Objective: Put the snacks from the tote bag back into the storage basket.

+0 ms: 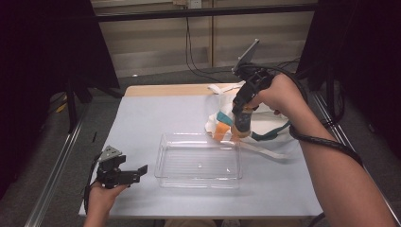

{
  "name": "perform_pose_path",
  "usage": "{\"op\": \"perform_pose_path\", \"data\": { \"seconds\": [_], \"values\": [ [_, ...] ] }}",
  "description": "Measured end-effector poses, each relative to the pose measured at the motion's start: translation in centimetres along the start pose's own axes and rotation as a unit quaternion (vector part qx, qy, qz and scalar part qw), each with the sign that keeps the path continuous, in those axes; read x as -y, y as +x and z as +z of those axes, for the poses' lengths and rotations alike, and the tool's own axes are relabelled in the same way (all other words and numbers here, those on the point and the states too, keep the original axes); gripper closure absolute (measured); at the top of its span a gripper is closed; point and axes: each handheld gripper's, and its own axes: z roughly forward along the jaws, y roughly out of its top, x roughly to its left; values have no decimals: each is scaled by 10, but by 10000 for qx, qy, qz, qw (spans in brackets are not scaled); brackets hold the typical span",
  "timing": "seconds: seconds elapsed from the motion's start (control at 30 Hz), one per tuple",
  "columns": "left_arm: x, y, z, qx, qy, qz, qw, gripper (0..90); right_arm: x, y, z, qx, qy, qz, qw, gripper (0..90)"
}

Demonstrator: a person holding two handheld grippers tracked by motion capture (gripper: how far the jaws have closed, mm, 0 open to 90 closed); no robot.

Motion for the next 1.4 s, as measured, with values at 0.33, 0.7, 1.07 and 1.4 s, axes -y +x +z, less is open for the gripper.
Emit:
{"op": "perform_pose_path", "data": {
  "seconds": [0.33, 0.7, 1.07, 1.4],
  "values": [
    [0, 0, 0, -51, 15, 47, 10000, 35, -2, 6, 7, 48, 42, -14, 10000, 302],
    [0, -1, 1, -45, 34, 55, 10000, 35, -4, 16, 16, 11, 82, -88, 9999, 301],
    [0, -1, 2, -21, 80, 104, 9999, 35, -4, 22, 24, -10, 97, -188, 9998, 301],
    [-1, -2, 2, -18, 53, 112, 9999, 34, -1, 24, 29, -34, 73, -149, 9999, 301]
  ]
}}
